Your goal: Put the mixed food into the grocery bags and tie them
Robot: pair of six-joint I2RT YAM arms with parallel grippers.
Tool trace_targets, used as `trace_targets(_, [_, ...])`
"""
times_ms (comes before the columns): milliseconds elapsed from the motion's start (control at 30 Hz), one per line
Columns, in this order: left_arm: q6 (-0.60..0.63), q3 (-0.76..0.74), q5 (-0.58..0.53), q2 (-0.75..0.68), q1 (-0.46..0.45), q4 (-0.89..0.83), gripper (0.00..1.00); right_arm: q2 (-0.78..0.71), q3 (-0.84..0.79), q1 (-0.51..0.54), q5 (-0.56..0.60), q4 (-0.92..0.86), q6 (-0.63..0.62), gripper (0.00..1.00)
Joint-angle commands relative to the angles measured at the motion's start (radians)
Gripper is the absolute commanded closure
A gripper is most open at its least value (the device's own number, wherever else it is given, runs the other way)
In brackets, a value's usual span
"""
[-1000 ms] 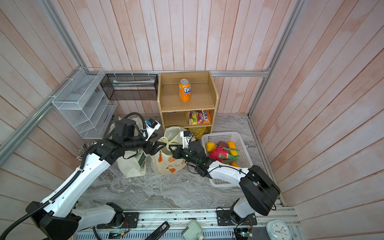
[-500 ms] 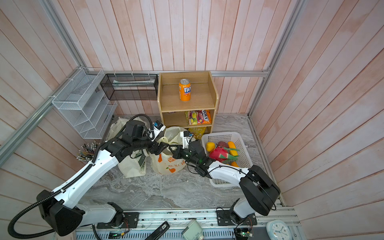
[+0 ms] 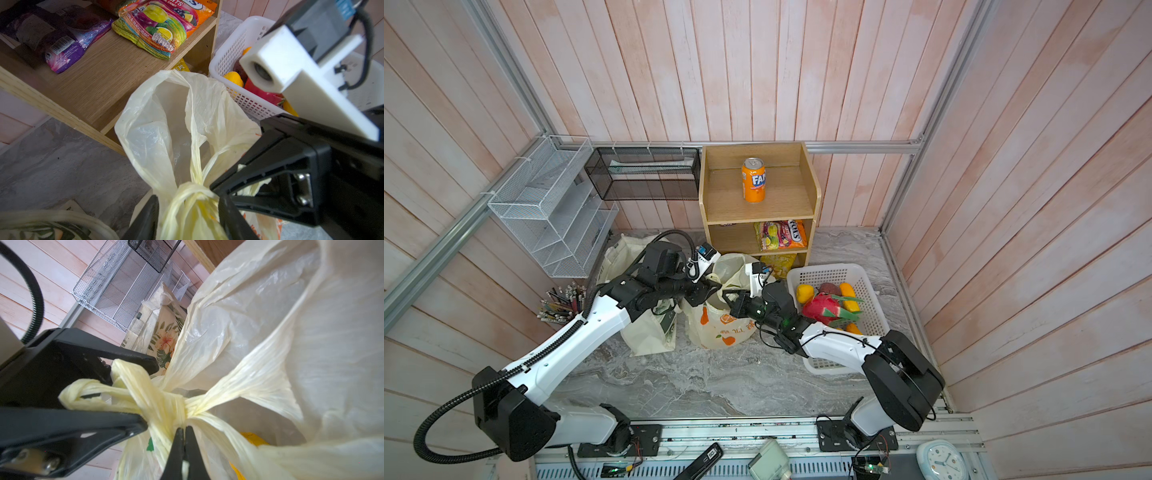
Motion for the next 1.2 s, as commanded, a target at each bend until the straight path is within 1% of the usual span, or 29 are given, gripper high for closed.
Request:
trace_targets(0, [0.008, -0.007, 0.031, 0.015, -0.004, 0.046, 0.77, 0.002, -0.018, -0.004, -0.01, 0.026, 0.008, 1.0])
trace_targets(100, [0.006, -0.009, 0.063, 0.023, -0.003, 0.061, 0.96, -0.002, -0.023, -0.004, -0.011, 0.028, 0.009, 1.0])
trace_targets(133, [0.006, -0.011, 0.071, 0.023, -0.003, 0.068, 1.0, -0.005, -0.024, -0.004, -0.013, 0.029, 0.01, 1.0])
trace_targets(233, [-0.001, -0.012, 0.106, 0.019, -0.001, 0.081, 1.0, -0.015, -0.029, -0.004, -0.009, 0.026, 0.011, 1.0])
trace_targets(267, [-0.002, -0.012, 0.115, 0.017, -0.001, 0.083, 0.93, -0.017, -0.029, -0.004, -0.007, 0.026, 0.011, 1.0])
trace_targets(300, [-0.006, -0.012, 0.116, 0.015, -0.001, 0.085, 0.78, -0.018, -0.027, -0.004, -0.008, 0.024, 0.01, 1.0])
trace_targets(333, [-0.009, -0.015, 0.115, 0.014, 0.0, 0.088, 0.66, -0.018, -0.027, -0.004, -0.009, 0.024, 0.008, 1.0])
trace_targets(400, [-0.01, -0.018, 0.114, 0.014, 0.0, 0.085, 0.55, -0.015, -0.026, -0.004, -0.01, 0.025, 0.01, 1.0])
trace_targets(467, [-0.011, -0.024, 0.119, 0.018, 0.0, 0.078, 0.49, -0.012, -0.026, -0.004, -0.01, 0.027, 0.011, 1.0])
trace_targets(533, [-0.011, -0.036, 0.118, 0.02, 0.0, 0.074, 0.47, -0.01, -0.026, -0.004, -0.012, 0.029, 0.011, 1.0])
trace_targets(667, [-0.014, -0.067, 0.118, 0.022, 0.0, 0.078, 0.46, -0.008, -0.026, -0.005, -0.012, 0.029, 0.011, 1.0])
trace_targets(733, [-0.016, -0.079, 0.118, 0.021, 0.0, 0.082, 0.49, -0.008, -0.026, -0.006, -0.013, 0.032, 0.011, 1.0])
trace_targets(767, [-0.019, -0.085, 0.123, 0.021, 0.001, 0.086, 0.53, -0.008, -0.027, -0.006, -0.013, 0.032, 0.011, 1.0])
trace_targets(833, [-0.019, -0.088, 0.131, 0.023, 0.004, 0.089, 0.73, -0.01, -0.028, -0.006, -0.013, 0.031, 0.011, 1.0])
trace_targets(867, [-0.022, -0.088, 0.13, 0.023, 0.005, 0.093, 0.85, -0.011, -0.028, -0.005, -0.013, 0.032, 0.012, 1.0])
trace_targets(933, [-0.027, -0.085, 0.128, 0.021, 0.007, 0.106, 0.98, -0.016, -0.034, -0.005, -0.016, 0.031, 0.011, 1.0])
trace_targets(967, [-0.028, -0.08, 0.127, 0.018, 0.007, 0.113, 1.0, -0.02, -0.039, -0.005, -0.016, 0.032, 0.012, 1.0])
trace_targets(1067, [-0.035, -0.071, 0.125, -0.001, 0.007, 0.144, 1.0, -0.048, -0.056, -0.006, -0.022, 0.025, 0.021, 1.0])
trace_targets(1100, [-0.035, -0.069, 0.124, -0.01, 0.007, 0.155, 1.0, -0.064, -0.061, -0.006, -0.024, 0.015, 0.023, 0.94])
trace_targets(1167, [-0.034, -0.068, 0.123, -0.03, 0.007, 0.177, 1.0, -0.106, -0.077, -0.015, -0.029, -0.011, 0.036, 0.71])
